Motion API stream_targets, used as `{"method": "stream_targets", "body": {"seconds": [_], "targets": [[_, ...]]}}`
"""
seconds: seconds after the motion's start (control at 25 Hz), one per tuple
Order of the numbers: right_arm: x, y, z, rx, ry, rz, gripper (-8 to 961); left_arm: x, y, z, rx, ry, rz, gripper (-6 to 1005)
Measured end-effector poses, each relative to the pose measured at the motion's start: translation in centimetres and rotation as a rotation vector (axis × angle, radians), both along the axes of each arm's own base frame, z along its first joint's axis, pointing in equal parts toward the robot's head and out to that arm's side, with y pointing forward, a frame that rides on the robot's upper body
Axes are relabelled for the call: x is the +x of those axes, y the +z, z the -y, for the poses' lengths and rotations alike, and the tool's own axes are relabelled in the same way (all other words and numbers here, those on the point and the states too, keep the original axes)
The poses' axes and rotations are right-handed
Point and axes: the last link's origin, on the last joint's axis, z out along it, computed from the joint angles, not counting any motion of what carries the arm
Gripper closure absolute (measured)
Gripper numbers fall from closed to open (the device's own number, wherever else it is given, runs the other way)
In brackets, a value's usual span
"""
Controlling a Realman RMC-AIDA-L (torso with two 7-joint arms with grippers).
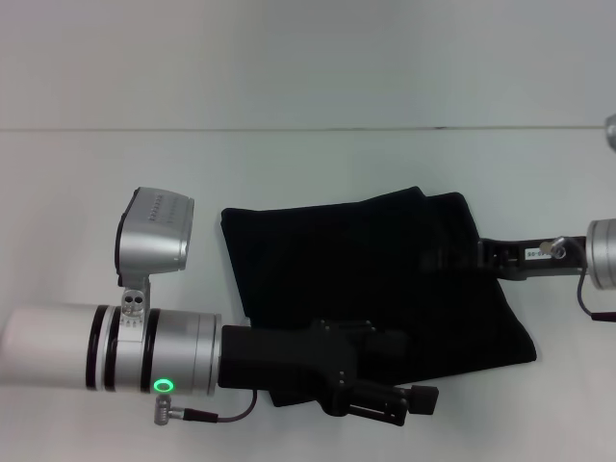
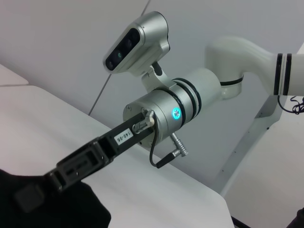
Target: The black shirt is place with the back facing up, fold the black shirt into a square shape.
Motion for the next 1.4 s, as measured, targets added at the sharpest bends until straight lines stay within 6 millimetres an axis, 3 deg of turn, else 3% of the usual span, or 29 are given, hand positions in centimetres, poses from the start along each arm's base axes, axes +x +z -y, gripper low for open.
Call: {"method": "stream_targets", "body": {"seconds": [0.16,0.4,0.6,1.04,1.4], "targets": [[0.2,0.4,0.1,0.019,0.001,-0.023,511,0.0,0.0,0.0,-0.001,0.001,0.0,49],[0.1,-0.2,0.4,0.02,0.03,-0.023,721,-0.1,-0.1,0.1,-0.004,0.007,0.001,50],[-0.6,0.0,0.1,0.059,0.103,-0.05,811,-0.1,-0.1,0.2,-0.007,0.01,0.0,50],[-2.3,2.6,-0.5,0.111,0.238,-0.086,817,-0.4,0.2,0.0,0.006,0.025,0.0,50],[-1.6,4.6,-0.5,0.114,0.234,-0.078,823,-0.5,0.3,-0.2,0.009,0.053,0.004,49]]}}
